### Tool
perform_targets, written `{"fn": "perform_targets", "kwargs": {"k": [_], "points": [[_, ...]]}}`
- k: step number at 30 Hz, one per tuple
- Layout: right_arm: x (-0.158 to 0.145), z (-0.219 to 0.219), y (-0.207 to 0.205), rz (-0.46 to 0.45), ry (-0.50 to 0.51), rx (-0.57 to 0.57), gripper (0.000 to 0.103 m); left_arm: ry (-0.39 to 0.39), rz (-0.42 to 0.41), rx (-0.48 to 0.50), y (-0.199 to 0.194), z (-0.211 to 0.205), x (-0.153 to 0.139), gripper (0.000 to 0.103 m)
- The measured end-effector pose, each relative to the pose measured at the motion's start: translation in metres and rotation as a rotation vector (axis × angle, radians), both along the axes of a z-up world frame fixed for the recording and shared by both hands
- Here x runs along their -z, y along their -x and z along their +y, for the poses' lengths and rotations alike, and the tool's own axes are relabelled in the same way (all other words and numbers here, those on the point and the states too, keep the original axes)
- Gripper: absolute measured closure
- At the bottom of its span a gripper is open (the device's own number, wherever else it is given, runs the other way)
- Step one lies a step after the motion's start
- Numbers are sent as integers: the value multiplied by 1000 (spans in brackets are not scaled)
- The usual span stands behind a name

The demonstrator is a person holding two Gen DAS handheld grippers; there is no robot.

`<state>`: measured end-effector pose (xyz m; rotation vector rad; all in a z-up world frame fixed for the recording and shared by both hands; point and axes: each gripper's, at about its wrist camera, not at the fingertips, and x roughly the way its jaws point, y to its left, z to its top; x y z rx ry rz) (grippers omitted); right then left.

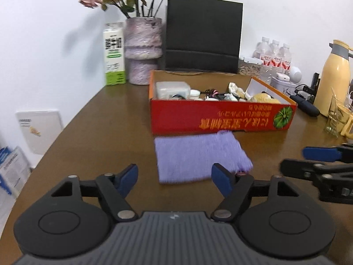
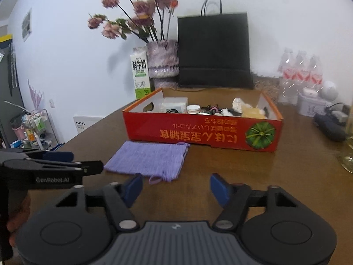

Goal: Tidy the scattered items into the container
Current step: 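Grasp the purple cloth bag with the right tool while the left tool grasps it too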

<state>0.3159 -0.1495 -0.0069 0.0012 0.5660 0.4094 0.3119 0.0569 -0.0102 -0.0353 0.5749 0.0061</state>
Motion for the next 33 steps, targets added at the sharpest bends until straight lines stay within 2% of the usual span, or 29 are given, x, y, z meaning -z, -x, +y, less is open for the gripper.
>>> {"fn": "perform_targets", "kwargs": {"k": [3, 7, 9, 13, 16, 17, 18, 20, 22, 27, 33], "points": [[3, 18, -34, 33, 5, -3, 48, 49, 19, 5, -28, 11, 7, 30], [13, 38, -68, 44, 25, -7, 54, 84, 64, -28, -55, 21, 17, 47], [19, 40, -78, 63, 13, -6, 56, 83, 68, -10, -62, 21, 21, 50], [31, 48, -95, 93, 23, -8, 70, 66, 90, 7, -71, 16, 31, 53], [38, 50, -101, 107, 28, -3, 71, 31, 65, 12, -70, 11, 35, 55], [40, 50, -103, 119, 25, -1, 71, 36, 63, 10, -70, 11, 35, 59], [41, 51, -101, 107, 25, 2, 72, 44, 61, 3, -69, 12, 35, 64], [42, 54, -99, 93, 47, 7, 77, 40, 60, -5, -70, 12, 35, 82], [45, 58, -94, 64, 72, 3, 80, 31, 63, 5, -68, 11, 35, 91], [42, 60, -83, 40, 90, -9, 92, 43, 56, -2, -54, -1, 29, 95], [22, 44, -36, -40, 44, 19, 97, 60, -4, 50, -14, -27, 7, 96]]}}
